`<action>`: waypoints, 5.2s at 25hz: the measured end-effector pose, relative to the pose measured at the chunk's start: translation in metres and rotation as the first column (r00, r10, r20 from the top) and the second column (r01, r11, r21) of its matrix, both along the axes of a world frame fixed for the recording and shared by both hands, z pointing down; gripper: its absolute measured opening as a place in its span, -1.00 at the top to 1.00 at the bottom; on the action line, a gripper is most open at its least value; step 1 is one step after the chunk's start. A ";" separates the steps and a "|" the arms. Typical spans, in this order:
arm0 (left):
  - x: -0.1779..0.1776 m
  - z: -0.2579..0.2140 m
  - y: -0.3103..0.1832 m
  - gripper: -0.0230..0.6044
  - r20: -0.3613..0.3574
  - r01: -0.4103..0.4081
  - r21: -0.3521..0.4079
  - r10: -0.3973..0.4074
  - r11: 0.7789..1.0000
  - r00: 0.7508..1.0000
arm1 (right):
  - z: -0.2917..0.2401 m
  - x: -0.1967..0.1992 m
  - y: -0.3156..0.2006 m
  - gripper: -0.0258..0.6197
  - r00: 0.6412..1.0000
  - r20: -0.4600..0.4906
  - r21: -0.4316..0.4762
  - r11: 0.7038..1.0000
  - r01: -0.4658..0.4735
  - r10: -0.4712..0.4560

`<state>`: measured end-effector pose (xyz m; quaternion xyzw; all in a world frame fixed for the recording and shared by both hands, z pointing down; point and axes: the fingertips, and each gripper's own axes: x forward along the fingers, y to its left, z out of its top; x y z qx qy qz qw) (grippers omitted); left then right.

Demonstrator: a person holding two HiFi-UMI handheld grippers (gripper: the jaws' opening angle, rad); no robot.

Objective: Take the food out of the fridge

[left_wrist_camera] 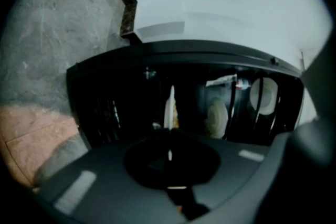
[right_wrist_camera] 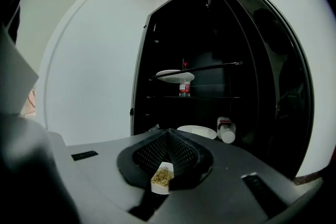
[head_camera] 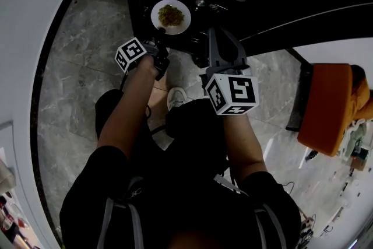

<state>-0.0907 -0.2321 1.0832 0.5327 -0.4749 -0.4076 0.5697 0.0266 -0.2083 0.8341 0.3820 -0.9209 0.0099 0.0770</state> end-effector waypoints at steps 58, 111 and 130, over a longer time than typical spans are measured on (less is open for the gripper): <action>-0.021 -0.777 0.076 0.88 0.040 -0.036 0.204 0.028 0.978 0.999 | -0.507 0.026 0.026 0.92 0.988 0.133 -0.109 0.992 -0.060 0.074; 0.028 -0.735 0.062 0.92 0.984 -0.233 0.069 -0.027 0.970 0.176 | -0.509 -0.015 0.021 0.92 0.984 0.150 -0.101 0.989 0.112 -0.096; 0.021 -0.679 0.066 0.91 0.868 -0.143 0.042 0.035 0.989 0.496 | -0.488 -0.011 0.024 0.92 0.988 0.107 -0.148 0.981 0.124 -0.109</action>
